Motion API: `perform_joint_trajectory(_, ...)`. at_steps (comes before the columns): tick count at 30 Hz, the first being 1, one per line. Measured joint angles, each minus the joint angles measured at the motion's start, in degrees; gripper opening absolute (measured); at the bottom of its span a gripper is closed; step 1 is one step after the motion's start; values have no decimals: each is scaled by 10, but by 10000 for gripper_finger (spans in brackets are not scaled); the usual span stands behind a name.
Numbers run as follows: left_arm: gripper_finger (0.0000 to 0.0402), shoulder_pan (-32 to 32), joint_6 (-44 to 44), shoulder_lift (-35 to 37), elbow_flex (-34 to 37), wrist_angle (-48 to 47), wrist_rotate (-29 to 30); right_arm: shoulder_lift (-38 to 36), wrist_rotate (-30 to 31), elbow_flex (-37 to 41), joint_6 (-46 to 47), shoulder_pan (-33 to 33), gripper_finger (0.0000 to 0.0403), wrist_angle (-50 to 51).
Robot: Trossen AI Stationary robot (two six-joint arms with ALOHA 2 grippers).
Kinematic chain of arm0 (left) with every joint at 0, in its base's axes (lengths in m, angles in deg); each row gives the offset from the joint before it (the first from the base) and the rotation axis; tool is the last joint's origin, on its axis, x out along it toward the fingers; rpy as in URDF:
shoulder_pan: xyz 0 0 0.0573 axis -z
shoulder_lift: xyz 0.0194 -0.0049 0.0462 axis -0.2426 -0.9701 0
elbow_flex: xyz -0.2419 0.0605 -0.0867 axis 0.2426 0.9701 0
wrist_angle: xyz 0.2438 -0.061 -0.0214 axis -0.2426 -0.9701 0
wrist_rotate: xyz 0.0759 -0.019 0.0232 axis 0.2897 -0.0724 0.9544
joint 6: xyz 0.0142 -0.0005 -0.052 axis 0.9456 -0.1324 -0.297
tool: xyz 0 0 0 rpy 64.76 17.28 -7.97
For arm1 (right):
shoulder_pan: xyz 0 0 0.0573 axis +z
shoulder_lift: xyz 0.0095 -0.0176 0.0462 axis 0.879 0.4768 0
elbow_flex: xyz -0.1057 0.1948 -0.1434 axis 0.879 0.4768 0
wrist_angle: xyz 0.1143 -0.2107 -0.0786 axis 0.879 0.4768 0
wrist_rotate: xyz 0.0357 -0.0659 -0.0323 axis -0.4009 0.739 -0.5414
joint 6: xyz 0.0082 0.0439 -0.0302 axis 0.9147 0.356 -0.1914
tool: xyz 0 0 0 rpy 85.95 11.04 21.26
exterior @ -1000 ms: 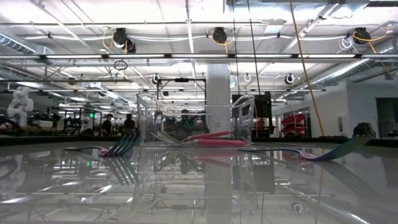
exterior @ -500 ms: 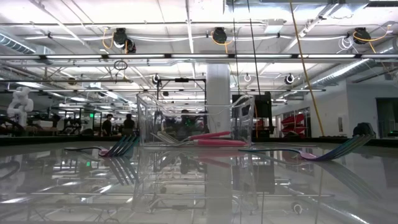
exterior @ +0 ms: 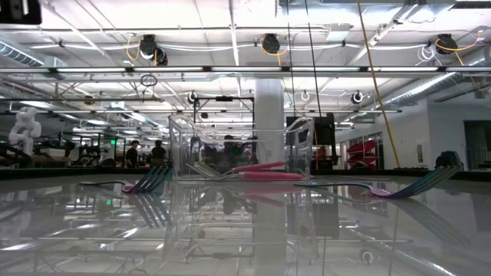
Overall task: Sort silverware by color (type)
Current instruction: Put the blue fork into the left transparent bin
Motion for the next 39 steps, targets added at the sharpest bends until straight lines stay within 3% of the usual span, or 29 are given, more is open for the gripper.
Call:
perform_joint_trajectory(14, 10, 136, -208, -7, 77, -6, 95, 0, 1, 0, -13, 0, 236, 2)
perform_joint_trajectory(31, 11, 215, -384, -95, 104, -8, 94, 0, 1, 0, -15, -7, 236, 2)
perform_joint_trajectory(35, 11, 224, -457, -126, 104, -20, 65, 0, 2, 0, -17, -7, 236, 2)
perform_joint_trajectory(39, 11, 224, -468, -154, 104, -10, 41, 0, 3, 0, -23, -12, 235, 2)
